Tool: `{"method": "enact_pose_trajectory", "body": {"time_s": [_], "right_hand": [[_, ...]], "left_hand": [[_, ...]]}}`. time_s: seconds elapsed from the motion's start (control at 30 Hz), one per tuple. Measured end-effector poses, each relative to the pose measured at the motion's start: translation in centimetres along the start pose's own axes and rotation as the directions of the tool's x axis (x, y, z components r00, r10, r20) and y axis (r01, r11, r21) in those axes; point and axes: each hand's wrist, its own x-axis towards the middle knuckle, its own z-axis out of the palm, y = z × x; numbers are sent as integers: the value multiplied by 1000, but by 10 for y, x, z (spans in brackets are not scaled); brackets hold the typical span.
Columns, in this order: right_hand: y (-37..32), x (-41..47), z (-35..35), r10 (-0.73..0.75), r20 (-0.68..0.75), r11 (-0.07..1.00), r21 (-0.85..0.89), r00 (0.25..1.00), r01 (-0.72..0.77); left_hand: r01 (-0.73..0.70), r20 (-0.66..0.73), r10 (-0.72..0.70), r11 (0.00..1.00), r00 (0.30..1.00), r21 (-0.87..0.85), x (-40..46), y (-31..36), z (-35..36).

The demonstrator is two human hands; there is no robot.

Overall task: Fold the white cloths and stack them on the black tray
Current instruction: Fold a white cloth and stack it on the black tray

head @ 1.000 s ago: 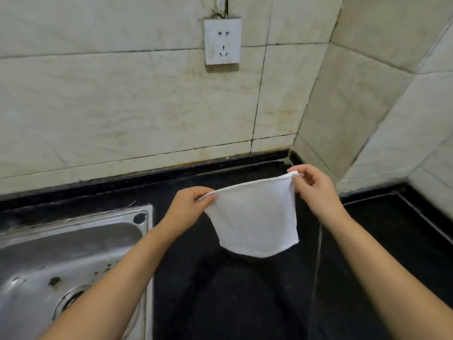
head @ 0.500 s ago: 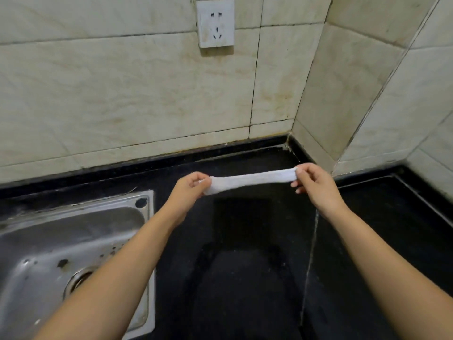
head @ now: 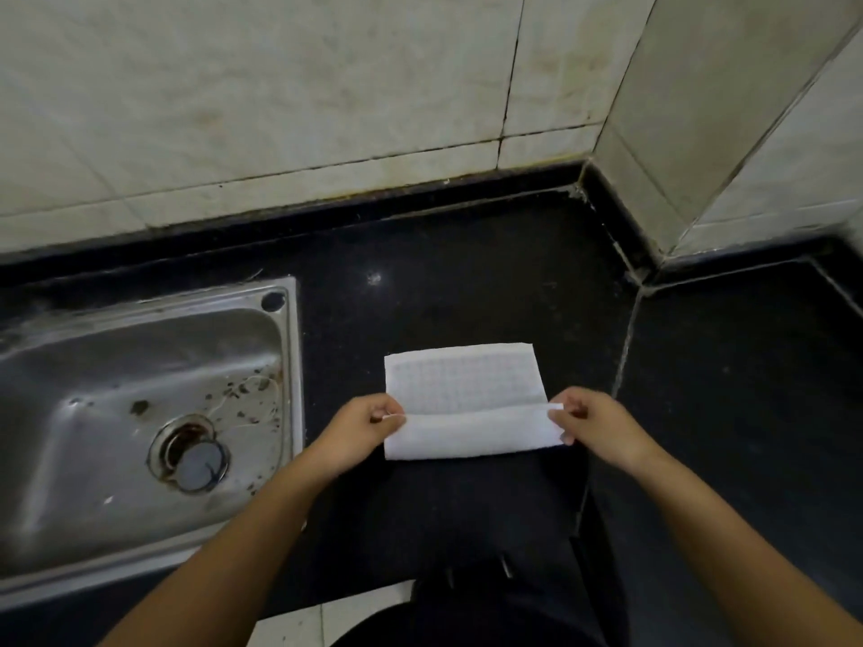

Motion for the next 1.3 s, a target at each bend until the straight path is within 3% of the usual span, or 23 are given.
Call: {"method": "enact_pose_trajectory", "body": {"time_s": [0.13, 0.27, 0.4, 0.53, 0.63, 0.73, 0.8, 0.93, 1.0, 1.07, 1.13, 1.2, 1.3], "right_hand": [[-25, 45, -4, -28, -99, 999, -30, 995, 25], [-37, 87, 1, 10, -167, 998, -67, 986, -21], [-35, 107, 13, -6, -192, 963, -267, 981, -46], [-46, 109, 20, -126, -211, 816, -578, 969, -19], [-77, 114, 38, -300, -97, 695, -703, 949, 148], [-119, 118, 79, -343, 152, 702, -614, 927, 360], [-136, 118, 108, -356, 262, 635, -636, 897, 438], [-146, 119, 133, -318, 302, 575, -692, 899, 437], [-149, 114, 127, -296, 314, 687, -586, 902, 430], [-152, 104, 106, -278, 322, 842, -371, 905, 391], [-152, 95, 75, -327, 286, 900, -199, 901, 389], [-153, 89, 41, -387, 174, 910, -85, 906, 405], [-155, 87, -8, -426, -75, 905, -18, 902, 425]], "left_hand": [[-14, -194, 28, 997, 981, 73, 33, 13, -10], [32, -297, 29, 979, 955, 200, 65, 24, -11], [96, -342, 50, 913, 938, 397, 80, 18, -2], [139, -454, 44, 922, 890, 362, 71, 10, 1], [201, -515, -22, 934, 857, 295, 50, 4, 8], [272, -478, -73, 891, 875, 363, 29, -6, 25], [319, -482, -81, 841, 872, 436, 23, -10, 34], [342, -492, -88, 822, 866, 456, 19, -12, 38], [320, -480, -91, 849, 873, 421, 17, -12, 37], [248, -433, -93, 916, 896, 317, 17, -8, 32], [123, -378, -73, 986, 923, 109, 18, 6, 22], [-14, -383, -25, 995, 924, -99, 22, 30, 6], [-184, -464, 119, 978, 878, -97, 36, 79, -18]]}}
